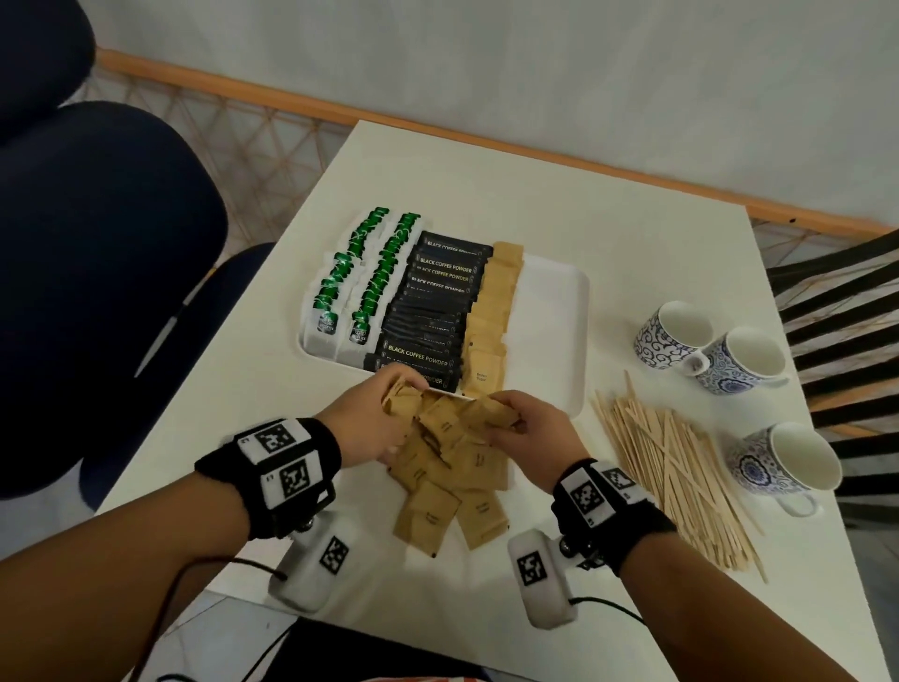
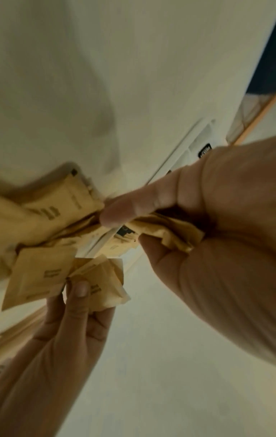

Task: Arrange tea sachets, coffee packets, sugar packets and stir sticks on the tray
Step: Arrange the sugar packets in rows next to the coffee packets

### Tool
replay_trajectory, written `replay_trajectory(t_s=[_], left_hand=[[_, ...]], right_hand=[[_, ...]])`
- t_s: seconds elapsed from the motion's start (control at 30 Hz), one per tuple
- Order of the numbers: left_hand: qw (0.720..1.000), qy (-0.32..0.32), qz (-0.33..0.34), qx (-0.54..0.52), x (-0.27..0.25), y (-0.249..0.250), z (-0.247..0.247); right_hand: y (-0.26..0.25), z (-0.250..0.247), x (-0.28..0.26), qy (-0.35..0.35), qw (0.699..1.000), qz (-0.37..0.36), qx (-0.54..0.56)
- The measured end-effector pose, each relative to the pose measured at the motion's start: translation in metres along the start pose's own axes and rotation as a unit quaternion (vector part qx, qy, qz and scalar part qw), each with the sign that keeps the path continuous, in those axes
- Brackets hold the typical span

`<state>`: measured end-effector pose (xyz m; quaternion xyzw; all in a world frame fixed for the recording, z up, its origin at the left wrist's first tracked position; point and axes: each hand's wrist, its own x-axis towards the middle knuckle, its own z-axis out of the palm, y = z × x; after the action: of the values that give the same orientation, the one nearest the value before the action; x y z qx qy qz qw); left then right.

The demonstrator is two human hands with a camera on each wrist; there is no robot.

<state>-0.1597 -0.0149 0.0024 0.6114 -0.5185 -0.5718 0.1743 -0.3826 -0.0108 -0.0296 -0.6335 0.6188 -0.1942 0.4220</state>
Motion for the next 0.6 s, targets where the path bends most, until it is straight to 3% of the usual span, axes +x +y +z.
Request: replay_trajectory(t_s=[0.13, 0.33, 0.6], left_hand=[[0.992, 0.011, -0.018, -0.122, 0.006, 0.001, -0.001], [0.976, -0.012, -0.03, -0.215, 0.012, 0.008, 0.008], [0.961, -0.067, -0.033, -0.266, 0.012, 0.017, 0.002]], right_hand=[[-0.014, -0.004, 0.007, -0.001, 0.998, -0.007, 0.059], [-0.032, 0.003, 0.013, -0.077, 0.986, -0.013, 0.145], [-0.043, 0.011, 0.025, -0.05, 0.973, 0.047, 0.222]])
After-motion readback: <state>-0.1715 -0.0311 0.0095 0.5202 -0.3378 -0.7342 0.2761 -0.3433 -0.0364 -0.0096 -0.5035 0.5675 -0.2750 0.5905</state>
